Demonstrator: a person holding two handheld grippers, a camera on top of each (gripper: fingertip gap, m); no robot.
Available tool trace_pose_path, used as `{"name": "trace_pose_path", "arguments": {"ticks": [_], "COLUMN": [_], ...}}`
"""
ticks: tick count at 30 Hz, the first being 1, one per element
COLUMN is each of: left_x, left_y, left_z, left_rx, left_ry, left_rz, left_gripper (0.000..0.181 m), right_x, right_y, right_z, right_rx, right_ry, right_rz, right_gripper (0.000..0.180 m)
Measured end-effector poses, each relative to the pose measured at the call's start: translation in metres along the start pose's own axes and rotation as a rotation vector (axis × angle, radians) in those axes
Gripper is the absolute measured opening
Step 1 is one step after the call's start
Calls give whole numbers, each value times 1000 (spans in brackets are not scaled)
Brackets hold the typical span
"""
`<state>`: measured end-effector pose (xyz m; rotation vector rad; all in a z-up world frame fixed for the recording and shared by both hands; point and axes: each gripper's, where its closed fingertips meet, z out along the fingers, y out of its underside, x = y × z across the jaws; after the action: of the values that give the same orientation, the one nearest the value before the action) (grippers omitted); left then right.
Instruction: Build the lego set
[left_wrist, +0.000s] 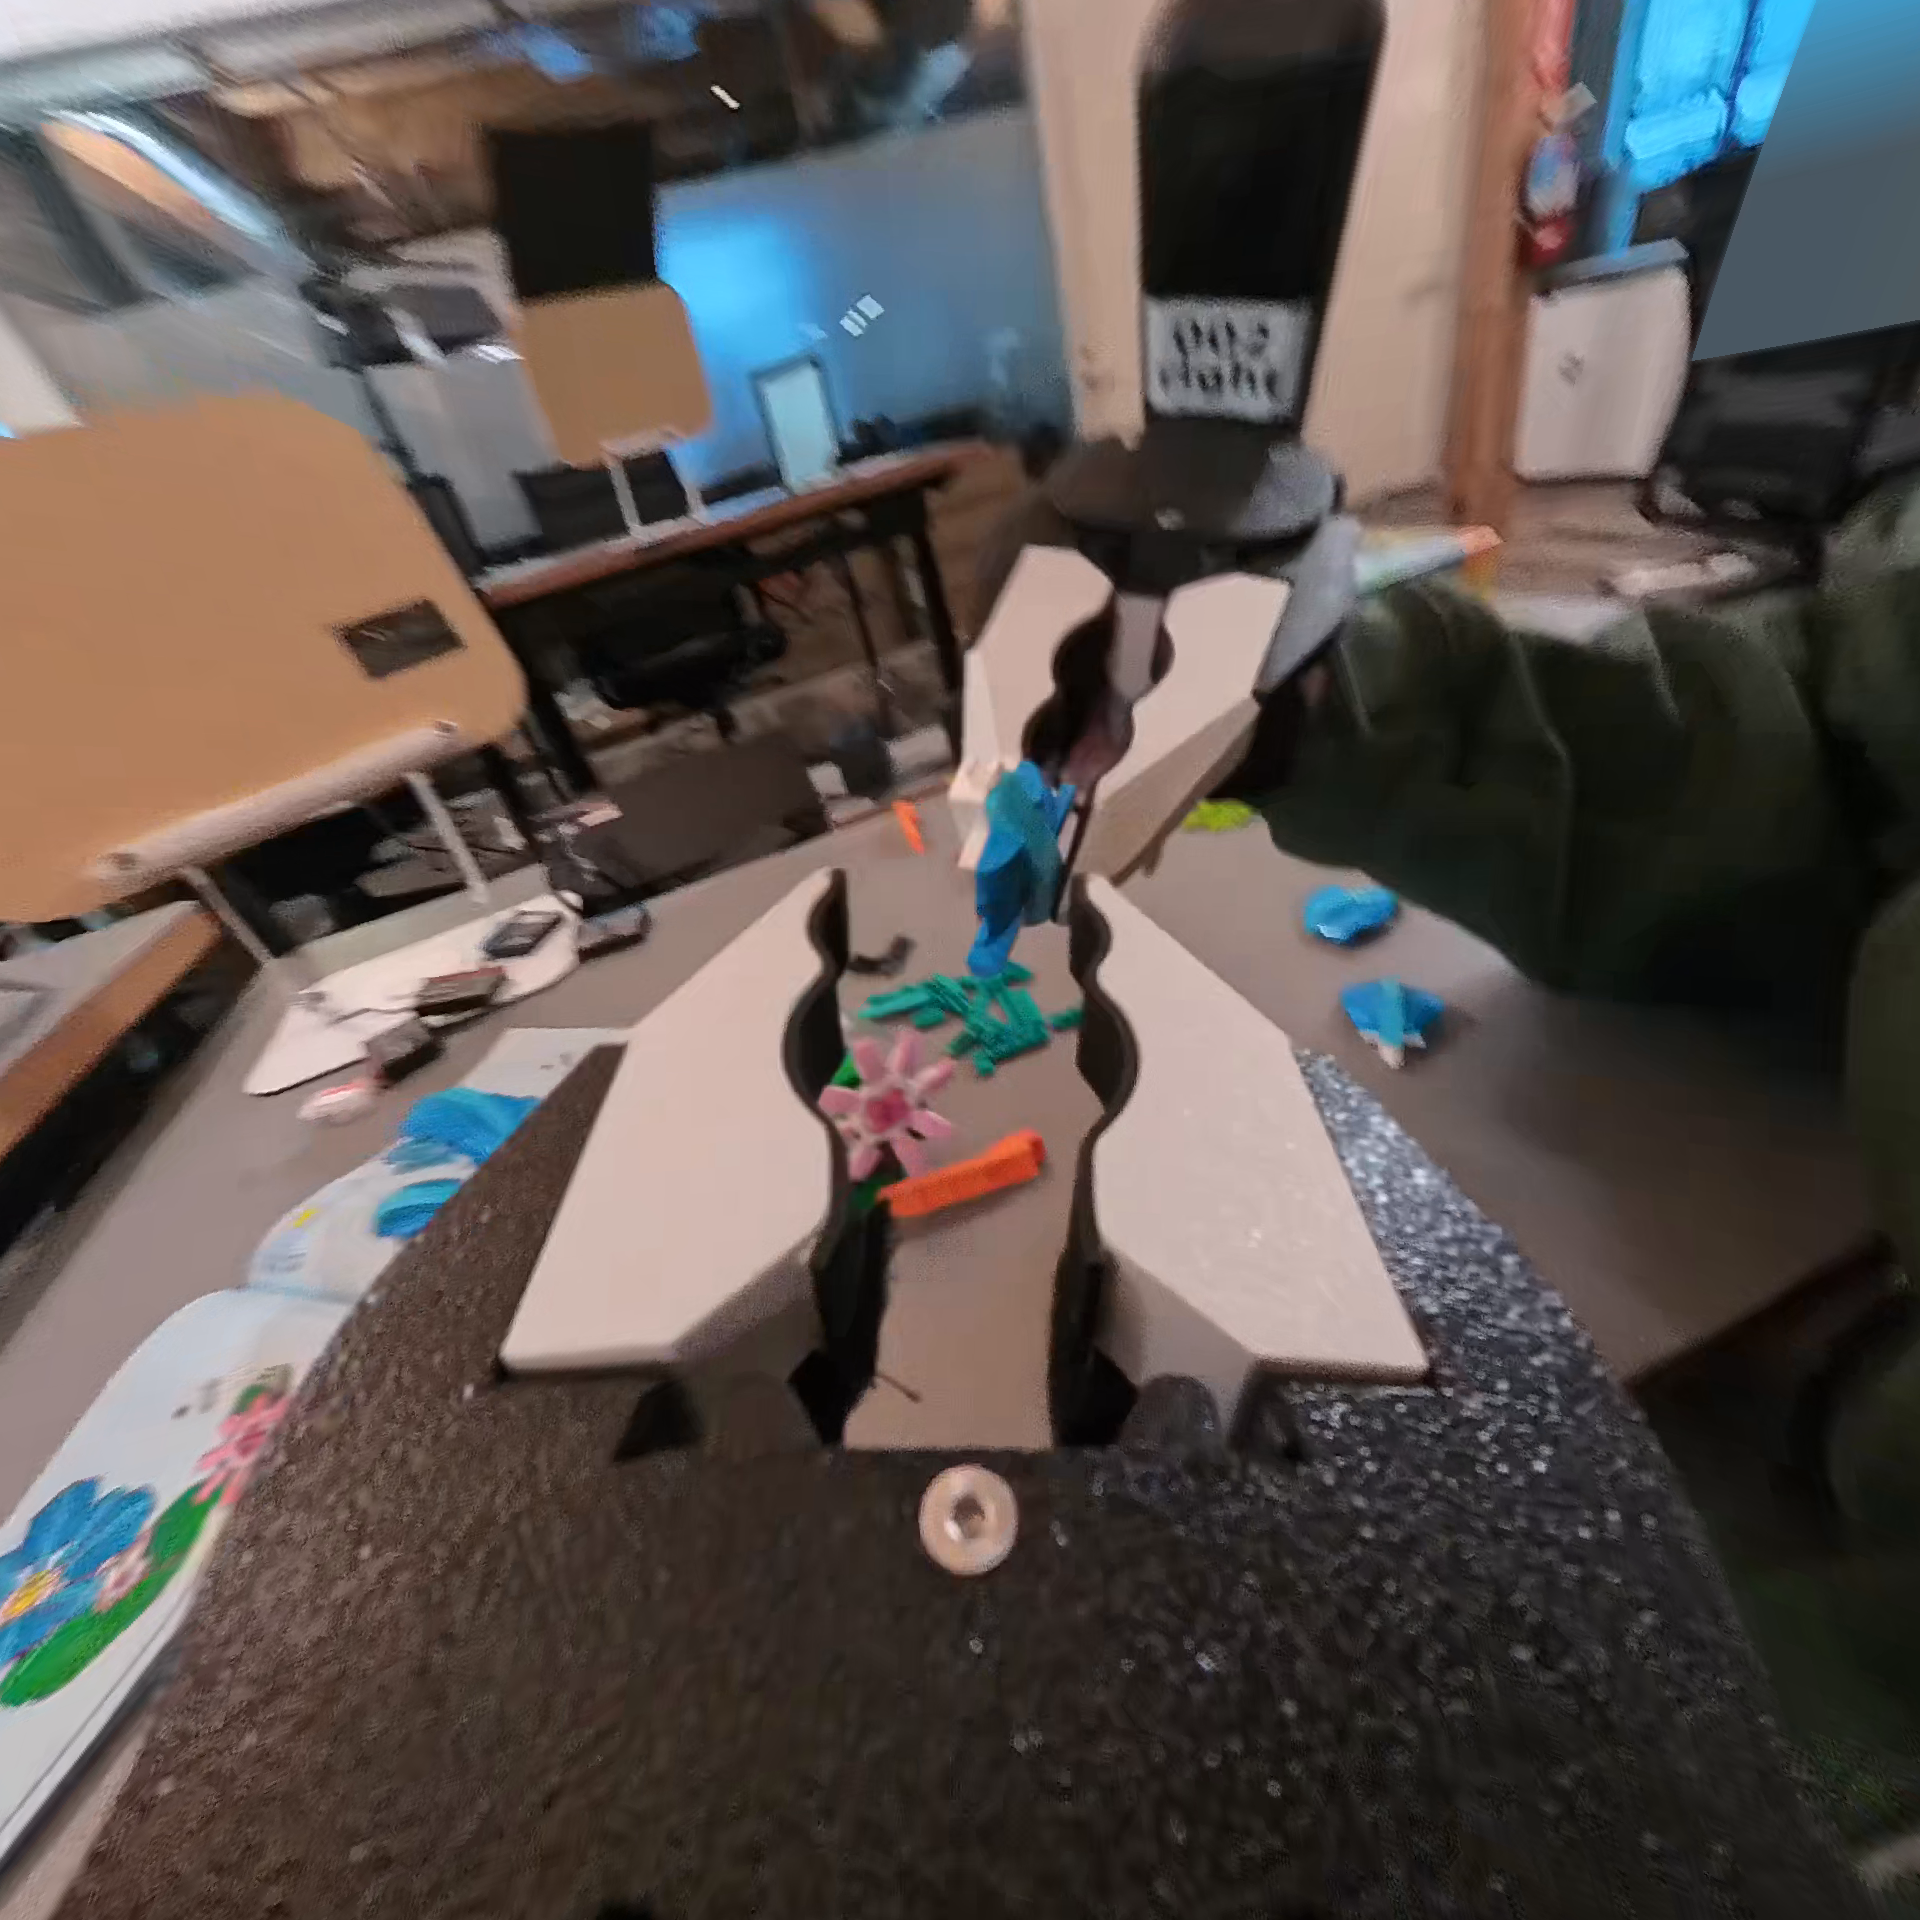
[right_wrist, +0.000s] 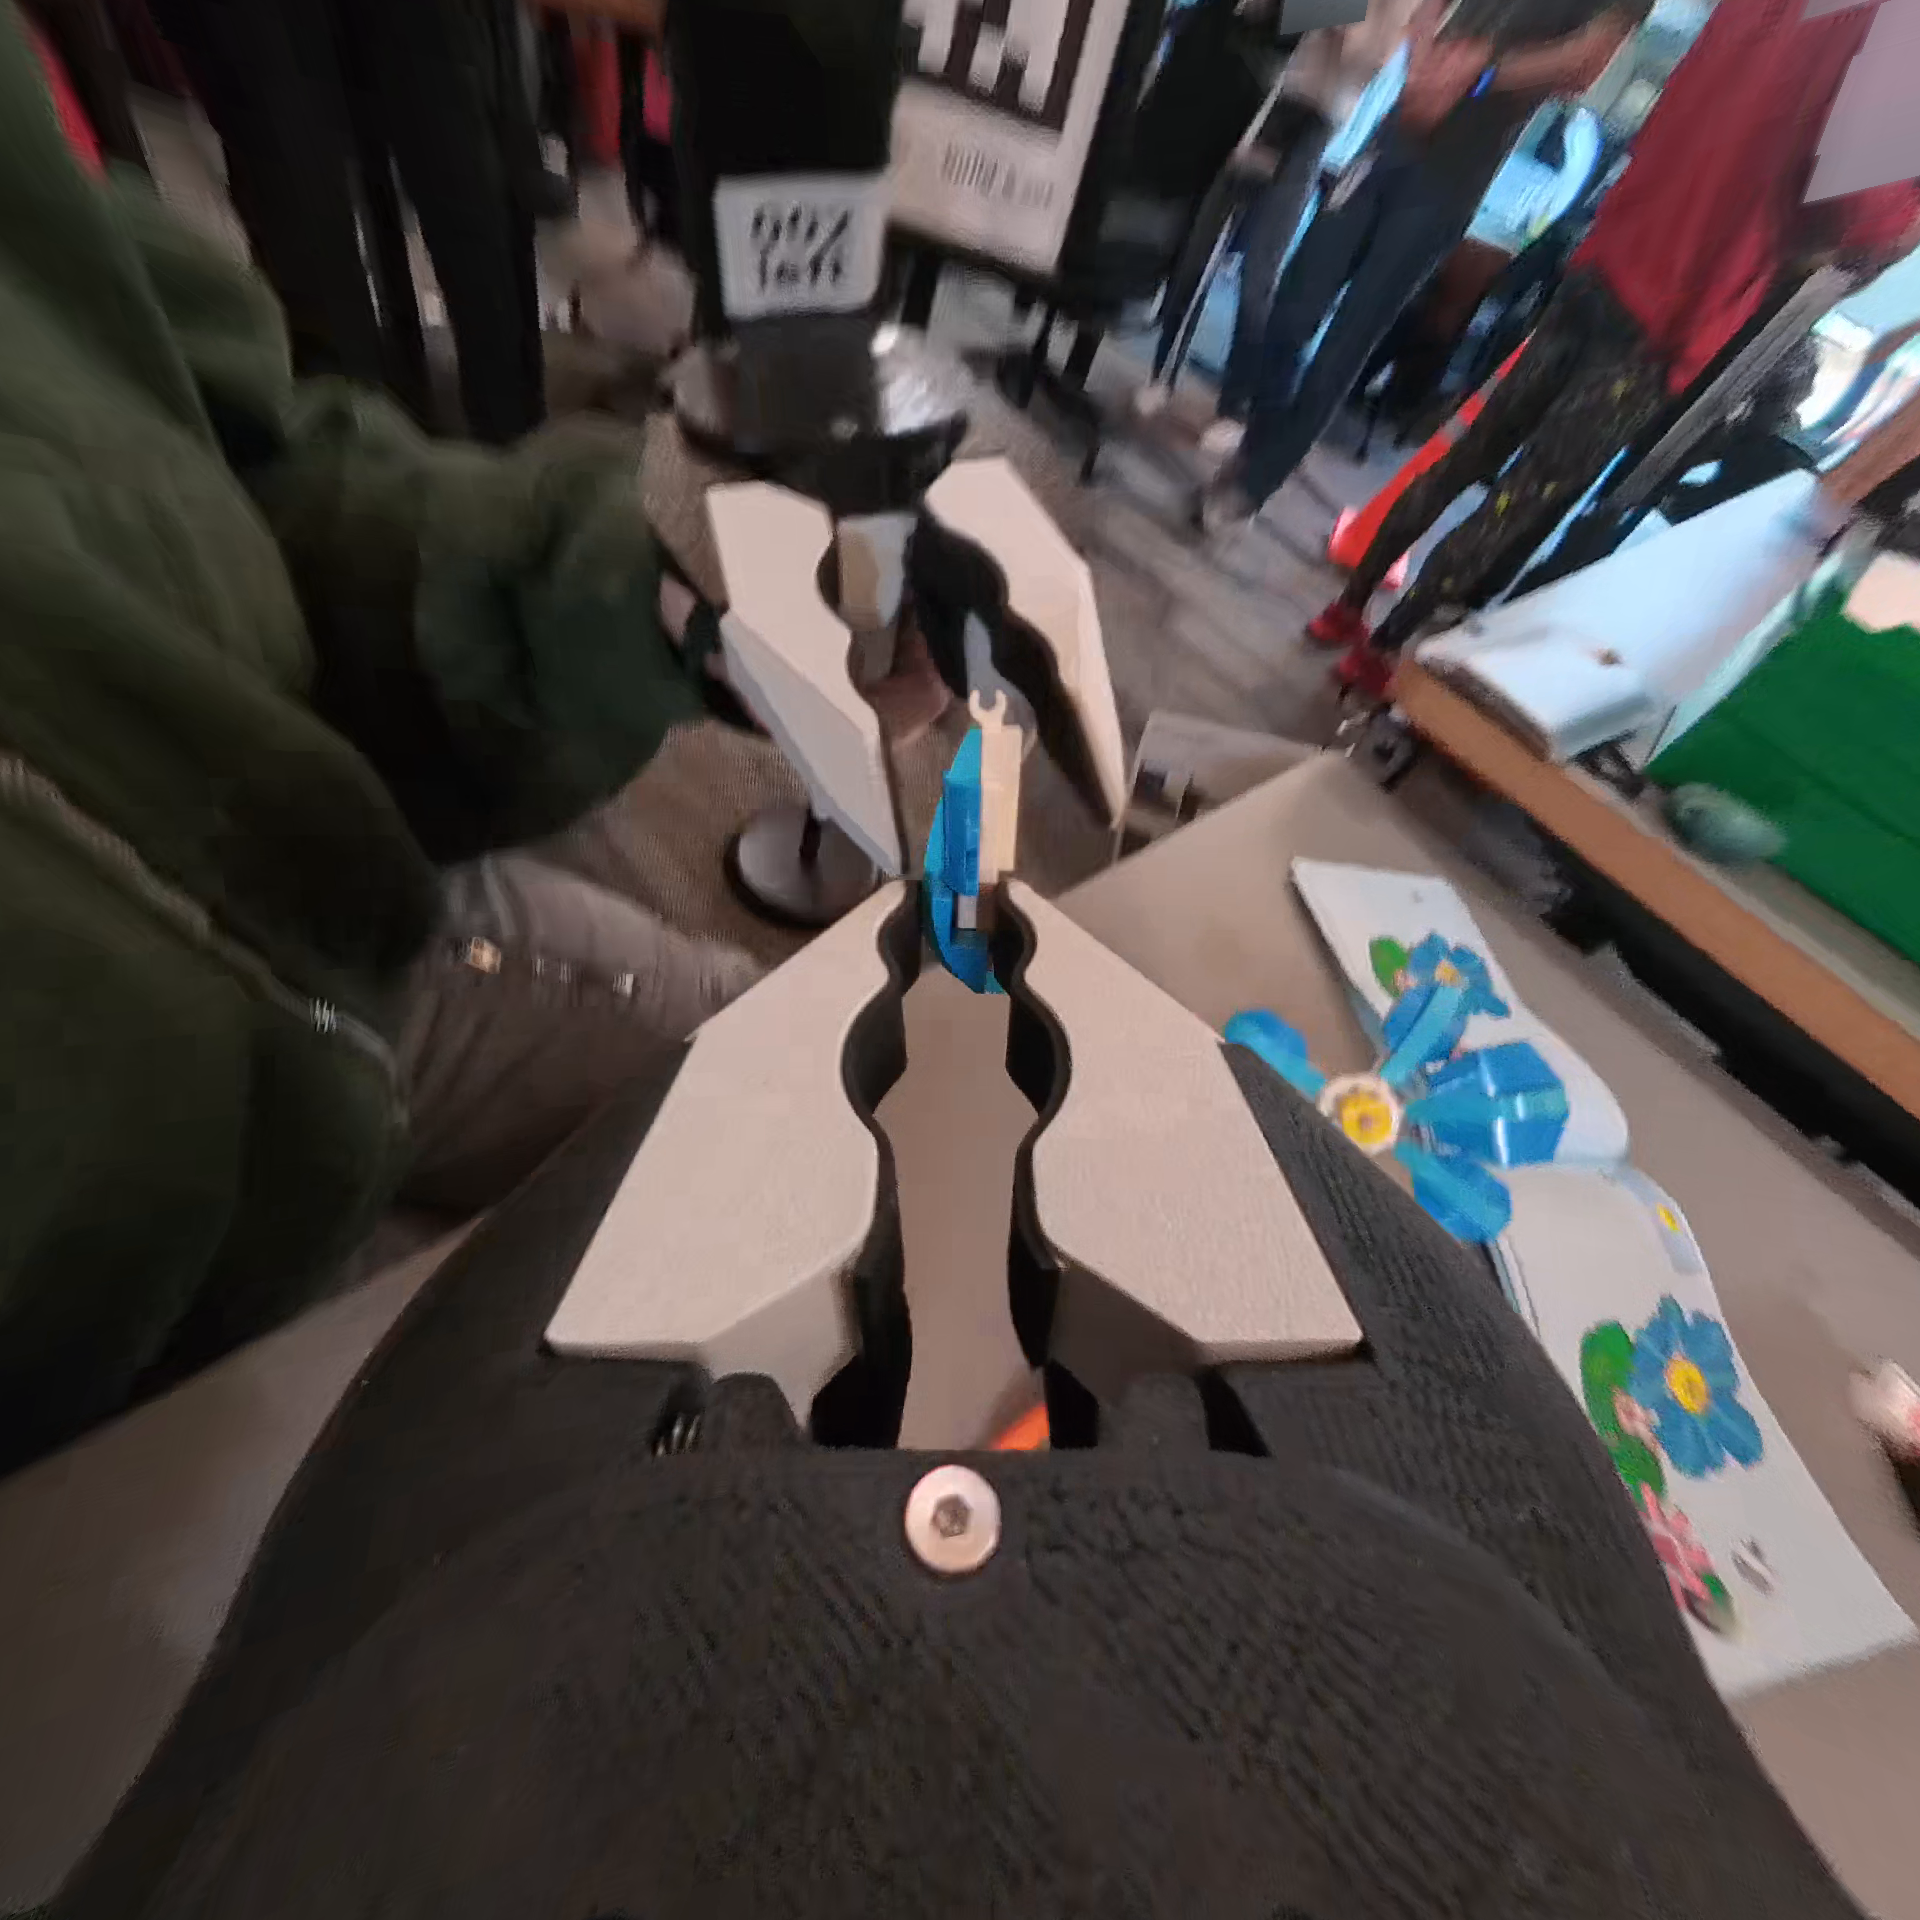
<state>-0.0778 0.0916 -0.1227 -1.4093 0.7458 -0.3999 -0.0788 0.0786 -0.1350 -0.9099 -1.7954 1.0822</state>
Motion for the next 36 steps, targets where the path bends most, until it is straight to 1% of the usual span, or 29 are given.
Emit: {"name": "trace_pose_path", "arguments": {"ticks": [1, 3, 5, 6, 8, 11, 13, 16, 20, 23, 25, 29, 32, 34, 36], "left_x": [-9, -26, -39, -42, -45, -42, -41, -36, -32, -31, -31, -27, -25, -24, -18], "left_y": [-8, -25, -42, -48, -50, -43, -41, -39, -35, -42, -43, -44, -40, -32, -27], "left_z": [-6, -20, -34, -39, -40, -28, -20, -8, 6, 4, 5, 4, 3, 2, 2], "left_rx": [41, 155, 303, 366, 436, 440, 435, 413, 395, 462, 474, 495, 442, 350, 265], "left_ry": [-47, -137, -202, -206, -174, -105, -94, -82, -57, -38, -35, -13, 31, 43, 84], "left_rz": [-18, -69, -156, -208, -326, -445, -464, -457, -475, -484, -481, -453, -458, -442, -423], "left_gripper": [45, 49, 48, 48, 49, 51, 49, 43, 39, 37, 27, 18, 11, 10, 10], "right_x": [7, 19, 29, 33, 36, 37, 39, 47, 49, 48, 47, 46, 46, 51, 51], "right_y": [-9, -28, -47, -56, -68, -69, -67, -64, -63, -63, -62, -62, -58, -52, -49], "right_z": [2, 4, 6, 5, 3, 2, 0, -9, -13, -12, -11, -10, -10, -13, -18], "right_rx": [59, 185, 338, 423, 593, 751, 816, 911, 947, 956, 963, 974, 924, 868, 821], "right_ry": [17, 53, 77, 85, 73, 7, -45, -69, -106, -124, -140, -173, -147, -116, -152], "right_rz": [30, 92, 166, 206, 287, 408, 489, 578, 620, 626, 638, 661, 616, 596, 593], "right_gripper": [12, 12, 12, 11, 11, 11, 11, 11, 12, 12, 11, 11, 14, 28, 30]}}
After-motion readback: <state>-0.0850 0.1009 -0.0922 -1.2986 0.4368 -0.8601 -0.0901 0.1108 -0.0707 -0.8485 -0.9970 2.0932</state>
